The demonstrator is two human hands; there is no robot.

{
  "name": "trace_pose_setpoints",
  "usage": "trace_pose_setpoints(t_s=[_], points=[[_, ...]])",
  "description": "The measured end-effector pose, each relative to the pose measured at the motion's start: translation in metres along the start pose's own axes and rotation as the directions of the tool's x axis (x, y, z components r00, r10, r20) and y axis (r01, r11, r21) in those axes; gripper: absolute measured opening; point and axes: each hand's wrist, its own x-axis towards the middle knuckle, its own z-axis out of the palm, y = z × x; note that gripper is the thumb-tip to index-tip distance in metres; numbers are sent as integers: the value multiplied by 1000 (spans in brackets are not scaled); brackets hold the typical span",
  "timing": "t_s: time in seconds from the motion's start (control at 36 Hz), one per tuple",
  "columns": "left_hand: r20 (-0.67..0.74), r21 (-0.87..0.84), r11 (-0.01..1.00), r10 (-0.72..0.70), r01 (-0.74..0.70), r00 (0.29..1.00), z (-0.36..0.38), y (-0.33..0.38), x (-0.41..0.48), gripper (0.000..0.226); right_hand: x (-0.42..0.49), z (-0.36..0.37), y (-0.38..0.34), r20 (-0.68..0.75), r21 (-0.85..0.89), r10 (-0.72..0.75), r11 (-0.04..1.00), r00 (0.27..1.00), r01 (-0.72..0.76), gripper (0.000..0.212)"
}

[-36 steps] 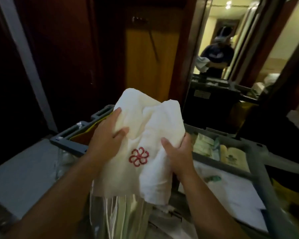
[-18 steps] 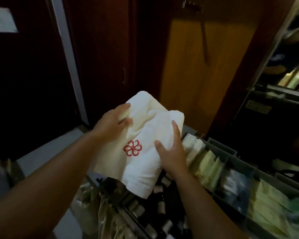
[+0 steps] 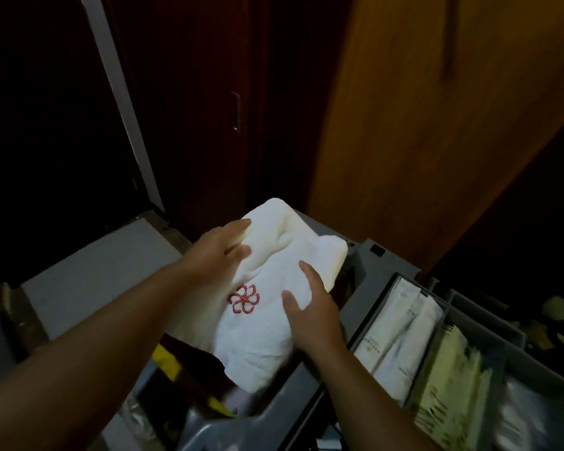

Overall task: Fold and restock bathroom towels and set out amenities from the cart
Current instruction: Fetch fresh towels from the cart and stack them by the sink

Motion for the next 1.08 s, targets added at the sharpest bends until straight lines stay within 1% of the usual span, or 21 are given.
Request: trace_pose_setpoints(t_s=[0.06,0.11,0.17,0.19,0.22,0.25,0.31,0.36,0.44,0.53,0.64,0.75,0.81,0.92,0.97,1.03,1.08], points=[[14,2,1000,17,-17,1000,11,-5,2,53,2,2,6,24,-81,44,996,999,-42,62],[70,66,996,63,-67,996,19,-10,4,47,3,2,9,52,-187,113,977,992,-102,70],[155,220,971,58,-91,986,21,-18,9,38,3,1,8,59,-290,172,946,983,-148,78],[186,312,945,36,-94,982,20,-20,11,39,3,-1,7,59,-342,180,928,982,-150,80],[185,370,925,16,-85,983,20,-24,12,40,3,-3,5,57,-397,174,908,983,-137,81],[173,405,910,17,-87,985,20,-26,11,40,2,-4,4,55,-443,160,889,986,-120,82],[160,416,904,32,-97,987,21,-23,2,30,1,-8,5,47,-467,136,879,990,-98,82],[134,389,919,11,-63,991,22,-16,-12,24,0,-10,11,28,-434,112,896,993,-89,79],[83,370,929,-38,5,996,19,-10,-29,32,-4,-16,14,15,-382,80,922,997,-68,73],[53,370,929,-36,13,998,13,4,-53,37,-8,-22,13,34,-360,38,932,999,-23,69],[-58,347,937,-23,42,998,2,26,-95,34,-22,-35,5,67,-290,-36,955,997,54,63],[-207,303,949,-20,83,978,-13,60,-144,34,-43,-48,-9,76,-163,-168,970,983,179,54],[-308,291,950,-22,116,951,-20,78,-173,39,-56,-55,-19,80,-101,-253,960,964,260,50],[-494,288,944,4,160,869,-39,115,-240,51,-93,-61,-46,91,-9,-422,905,902,425,49],[-577,291,942,32,168,816,-50,131,-276,57,-114,-60,-61,97,43,-507,862,857,505,50],[-663,296,939,69,176,745,-60,144,-313,61,-138,-56,-78,109,93,-580,814,807,573,51],[-720,315,928,96,200,687,-71,157,-350,57,-163,-49,-96,115,165,-633,772,765,614,53]])
